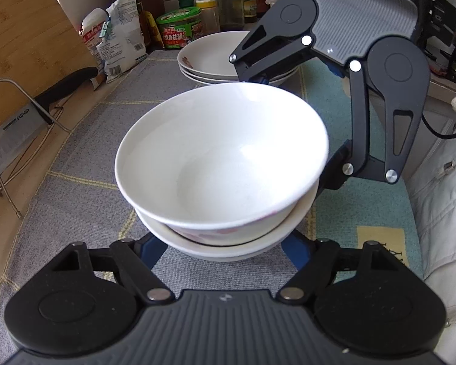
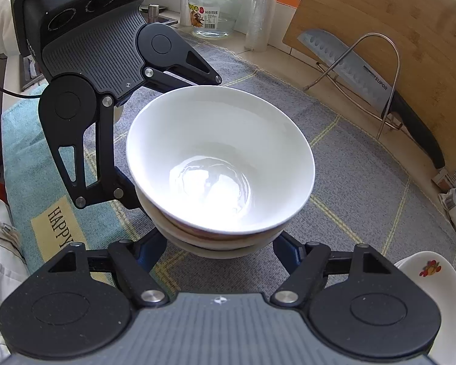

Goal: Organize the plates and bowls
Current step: 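Lift the bowl stack with both tools and carry it over the plate stack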

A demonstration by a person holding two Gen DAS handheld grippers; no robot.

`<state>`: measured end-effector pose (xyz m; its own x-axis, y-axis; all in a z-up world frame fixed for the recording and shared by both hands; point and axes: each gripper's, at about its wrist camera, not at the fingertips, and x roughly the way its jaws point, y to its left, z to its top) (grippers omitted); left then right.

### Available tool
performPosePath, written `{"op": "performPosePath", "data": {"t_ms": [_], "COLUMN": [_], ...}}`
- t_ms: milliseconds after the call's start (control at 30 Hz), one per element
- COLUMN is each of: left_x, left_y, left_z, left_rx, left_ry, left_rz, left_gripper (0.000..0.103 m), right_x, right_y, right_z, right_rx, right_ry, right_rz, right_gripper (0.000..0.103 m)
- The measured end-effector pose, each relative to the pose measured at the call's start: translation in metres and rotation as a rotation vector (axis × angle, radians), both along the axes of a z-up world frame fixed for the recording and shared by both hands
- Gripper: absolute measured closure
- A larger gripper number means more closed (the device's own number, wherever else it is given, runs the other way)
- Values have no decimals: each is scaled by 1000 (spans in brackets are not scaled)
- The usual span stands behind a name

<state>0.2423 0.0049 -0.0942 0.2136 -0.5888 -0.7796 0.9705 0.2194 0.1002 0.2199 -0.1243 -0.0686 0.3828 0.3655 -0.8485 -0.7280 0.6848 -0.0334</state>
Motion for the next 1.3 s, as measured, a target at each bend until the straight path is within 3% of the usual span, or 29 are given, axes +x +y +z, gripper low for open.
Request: {"op": "performPosePath", "data": {"t_ms": [700, 1300], "left_x": [-9, -11], "left_y": [-17, -100], "left_z": [23, 44], "left_rx": [39, 29], "left_ry": [9, -45], "left_rz": [43, -30], "left_gripper": [23, 23], "right_x": [-20, -31], "right_y": [-24, -101], "right_z": [28, 45], "right_rx": [39, 21], "right_ry": [-26, -83], "right_rz": [2, -83], "right_gripper": [23, 23]}}
